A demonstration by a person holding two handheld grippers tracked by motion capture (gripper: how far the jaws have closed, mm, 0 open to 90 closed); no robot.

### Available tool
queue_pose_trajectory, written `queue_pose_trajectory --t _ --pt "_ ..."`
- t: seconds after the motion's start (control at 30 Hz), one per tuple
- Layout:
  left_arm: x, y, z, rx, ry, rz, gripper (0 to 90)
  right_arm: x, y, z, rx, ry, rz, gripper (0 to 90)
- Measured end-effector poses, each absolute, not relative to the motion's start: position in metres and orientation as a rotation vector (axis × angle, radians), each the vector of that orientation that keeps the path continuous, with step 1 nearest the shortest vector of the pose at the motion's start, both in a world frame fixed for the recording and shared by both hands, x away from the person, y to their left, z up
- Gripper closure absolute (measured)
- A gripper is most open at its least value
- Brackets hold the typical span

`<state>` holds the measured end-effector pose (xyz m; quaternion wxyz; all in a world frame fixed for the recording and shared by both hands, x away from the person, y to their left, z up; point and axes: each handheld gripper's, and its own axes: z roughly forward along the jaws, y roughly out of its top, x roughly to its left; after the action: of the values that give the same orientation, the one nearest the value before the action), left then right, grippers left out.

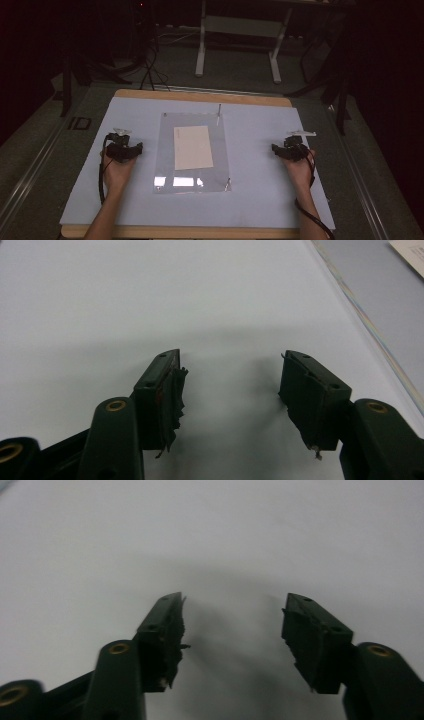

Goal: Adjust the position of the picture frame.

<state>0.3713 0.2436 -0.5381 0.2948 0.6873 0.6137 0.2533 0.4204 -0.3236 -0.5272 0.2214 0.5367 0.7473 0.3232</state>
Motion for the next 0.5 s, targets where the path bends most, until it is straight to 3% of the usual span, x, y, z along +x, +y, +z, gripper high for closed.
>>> queue_pose_trajectory --t 0.23,0.5 --pt "0.366 0.247 -0.529 1.753 1.571 0.626 42.0 0.418 -0.303 -0.523 1.355 2.163 0.924 44.9" --pt "0.364 0.245 -0.526 1.790 1.503 0.615 45.3 0.415 -0.292 -0.518 1.306 2.205 0.954 46.5"
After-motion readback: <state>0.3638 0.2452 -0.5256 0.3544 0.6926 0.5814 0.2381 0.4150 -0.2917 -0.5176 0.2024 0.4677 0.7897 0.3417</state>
